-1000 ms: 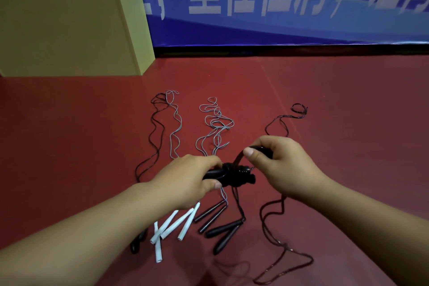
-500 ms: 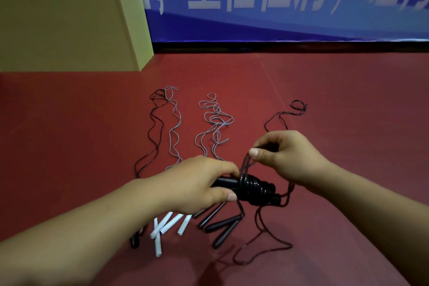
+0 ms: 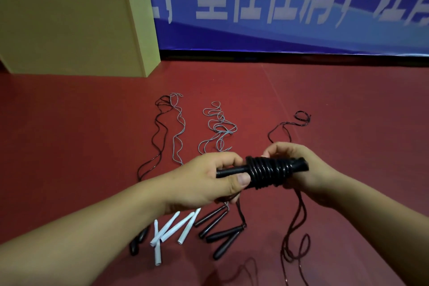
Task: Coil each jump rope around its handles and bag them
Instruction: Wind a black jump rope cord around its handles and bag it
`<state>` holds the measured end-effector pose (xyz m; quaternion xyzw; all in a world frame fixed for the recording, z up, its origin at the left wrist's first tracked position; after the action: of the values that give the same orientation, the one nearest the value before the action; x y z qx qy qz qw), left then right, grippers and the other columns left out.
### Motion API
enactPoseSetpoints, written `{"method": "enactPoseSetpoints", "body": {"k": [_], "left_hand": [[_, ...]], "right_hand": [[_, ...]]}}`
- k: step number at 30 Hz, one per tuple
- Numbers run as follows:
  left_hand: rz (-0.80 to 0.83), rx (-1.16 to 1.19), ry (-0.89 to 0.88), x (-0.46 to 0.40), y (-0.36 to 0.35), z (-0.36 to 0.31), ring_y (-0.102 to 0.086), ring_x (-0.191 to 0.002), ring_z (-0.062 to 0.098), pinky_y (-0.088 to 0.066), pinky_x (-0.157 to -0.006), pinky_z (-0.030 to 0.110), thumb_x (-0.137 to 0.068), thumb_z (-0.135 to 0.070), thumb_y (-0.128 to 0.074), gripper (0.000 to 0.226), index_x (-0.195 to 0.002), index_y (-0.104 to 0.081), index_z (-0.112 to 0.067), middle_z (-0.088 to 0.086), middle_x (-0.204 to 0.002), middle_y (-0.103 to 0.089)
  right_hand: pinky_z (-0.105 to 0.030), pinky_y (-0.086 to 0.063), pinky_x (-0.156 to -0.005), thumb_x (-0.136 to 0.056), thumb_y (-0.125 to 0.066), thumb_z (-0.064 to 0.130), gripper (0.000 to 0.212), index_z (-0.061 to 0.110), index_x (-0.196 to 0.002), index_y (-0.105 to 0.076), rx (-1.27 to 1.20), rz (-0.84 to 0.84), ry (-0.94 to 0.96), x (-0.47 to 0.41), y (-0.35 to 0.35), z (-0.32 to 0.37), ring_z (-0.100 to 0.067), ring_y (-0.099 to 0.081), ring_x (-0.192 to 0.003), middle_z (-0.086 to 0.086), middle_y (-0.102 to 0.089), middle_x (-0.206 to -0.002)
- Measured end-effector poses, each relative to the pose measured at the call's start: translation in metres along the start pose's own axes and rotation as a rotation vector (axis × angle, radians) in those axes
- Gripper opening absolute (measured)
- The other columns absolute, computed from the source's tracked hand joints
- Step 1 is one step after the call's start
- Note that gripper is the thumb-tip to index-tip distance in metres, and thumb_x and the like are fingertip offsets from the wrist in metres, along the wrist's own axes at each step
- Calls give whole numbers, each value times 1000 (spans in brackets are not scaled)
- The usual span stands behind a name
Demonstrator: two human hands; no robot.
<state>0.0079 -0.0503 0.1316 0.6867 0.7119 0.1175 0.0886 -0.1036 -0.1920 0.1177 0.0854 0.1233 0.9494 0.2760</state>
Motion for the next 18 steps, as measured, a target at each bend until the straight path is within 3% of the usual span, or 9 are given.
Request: {"method": "enactPoseSetpoints", "body": {"k": [3,6,9,14,18], "left_hand": [[-10,66,26,-2,2,0,-55,-69,8,-43,-66,17,-87,-32,-62,20,-96,-59,-14,-4,-72,-63],[-56,136,48,-4,4,2,-55,-67,6,-44,-65,17,-86,-28,-63,19,-98,-60,-13,-2,-73,-62],[-216,98,92,-5,14,8,-52,-60,6,-41,-60,21,-94,-23,-65,12,-90,-57,-15,-3,-69,-61],[-473,49,193,-5,37,23,-47,-58,12,-38,-56,25,-93,-25,-64,17,-83,-54,-18,-6,-61,-60],[-612,-68,263,-3,51,32,-45,-57,10,-35,-57,26,-92,-30,-65,17,-84,-55,-19,-5,-65,-58]], "right_hand": [[-24,-33,-45,-85,-58,-4,18,8,-73,-62,164,-26,-45,2,-9,-2,-17,-48,-53,-3,-60,-58],[-15,-37,-42,-94,-60,12,17,14,-77,-62,174,4,-43,4,-24,1,-11,-51,-48,-3,-63,-66],[-15,-37,-43,-97,-55,26,23,10,-82,-60,249,37,-11,6,-33,4,-14,-54,-50,-10,-68,-75],[-18,-41,-51,-97,-56,30,18,18,-86,-63,316,66,4,9,-42,5,-8,-50,-51,2,-65,-69],[-12,-37,-50,-95,-58,30,18,18,-85,-65,373,115,6,10,-51,4,1,-46,-47,4,-62,-66]]}}
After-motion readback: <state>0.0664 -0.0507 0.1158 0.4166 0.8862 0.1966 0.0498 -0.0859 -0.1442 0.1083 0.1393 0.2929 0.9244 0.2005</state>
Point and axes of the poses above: each hand's wrist, its own x-axis away from the middle knuckle, its own y-axis out of the back of the hand, z = x × y, the point moved 6 cm from there along -x, towards the middle knuckle
